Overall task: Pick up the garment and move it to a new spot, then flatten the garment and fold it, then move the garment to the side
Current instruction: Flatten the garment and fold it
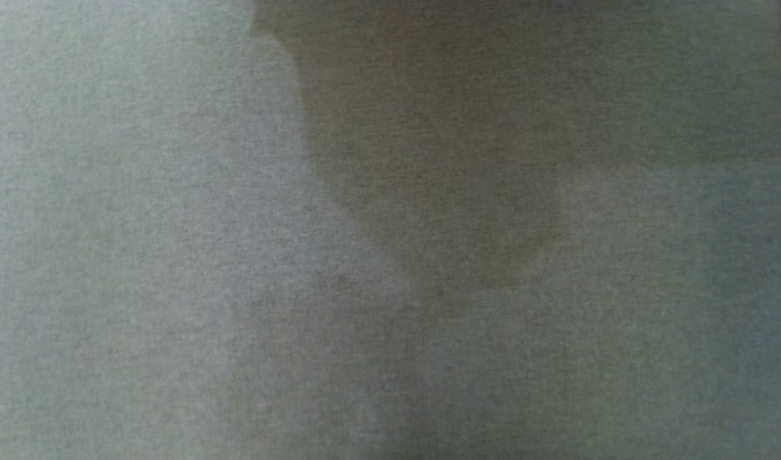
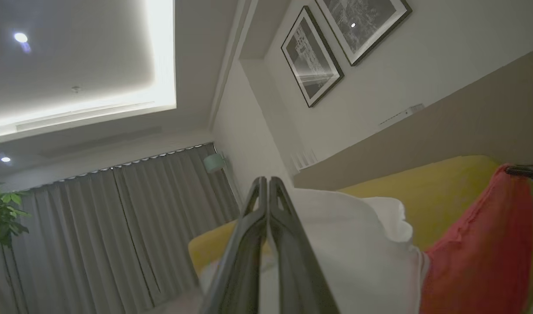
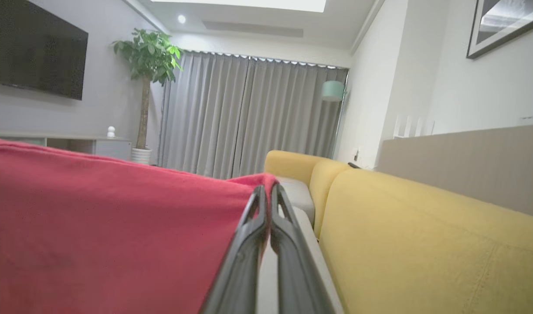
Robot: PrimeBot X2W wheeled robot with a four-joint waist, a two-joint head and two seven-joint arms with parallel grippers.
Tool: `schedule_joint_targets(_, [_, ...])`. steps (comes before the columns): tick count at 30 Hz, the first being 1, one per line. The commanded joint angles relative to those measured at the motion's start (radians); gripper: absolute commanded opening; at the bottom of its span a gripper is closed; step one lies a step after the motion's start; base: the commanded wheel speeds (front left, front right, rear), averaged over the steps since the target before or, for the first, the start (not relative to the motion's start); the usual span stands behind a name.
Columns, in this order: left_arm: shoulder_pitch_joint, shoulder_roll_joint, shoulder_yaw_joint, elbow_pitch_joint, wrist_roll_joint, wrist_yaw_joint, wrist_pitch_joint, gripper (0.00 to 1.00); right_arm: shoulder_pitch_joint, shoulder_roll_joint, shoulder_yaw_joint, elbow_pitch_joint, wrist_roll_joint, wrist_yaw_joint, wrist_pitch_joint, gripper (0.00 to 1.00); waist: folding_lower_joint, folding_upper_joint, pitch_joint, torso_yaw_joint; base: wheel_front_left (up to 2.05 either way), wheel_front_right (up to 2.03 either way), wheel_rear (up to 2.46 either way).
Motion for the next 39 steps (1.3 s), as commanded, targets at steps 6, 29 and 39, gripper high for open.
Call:
schedule_joint_targets(6, [0.305, 0.086, 0.012, -0.163, -0.095, 0.002, -0.022, 0.0, 0.181, -0.016, 0.009, 0.013, 0.011, -0.001, -0.016, 0.0, -0.0001, 0.0, -0.01, 0.02, 0.0, 0.0, 0.0])
schedule_joint_targets(29, [1.347, 0.089, -0.002, -0.496, -0.186, 0.069, -0.016, 0.0, 1.041, 0.092, -0.285, -0.294, -0.017, -0.001, -0.018, 0.0, -0.0001, 0.0, -0.141, -0.019, 0.0, 0.0, 0.0])
schedule_joint_targets(39, [1.259, 0.129, 0.036, -0.528, -0.154, 0.075, 0.005, 0.0, 1.058, 0.116, -0.302, -0.312, -0.015, -0.001, -0.018, 0.0, -0.0001, 0.0, -0.122, -0.026, 0.0, 0.0, 0.0])
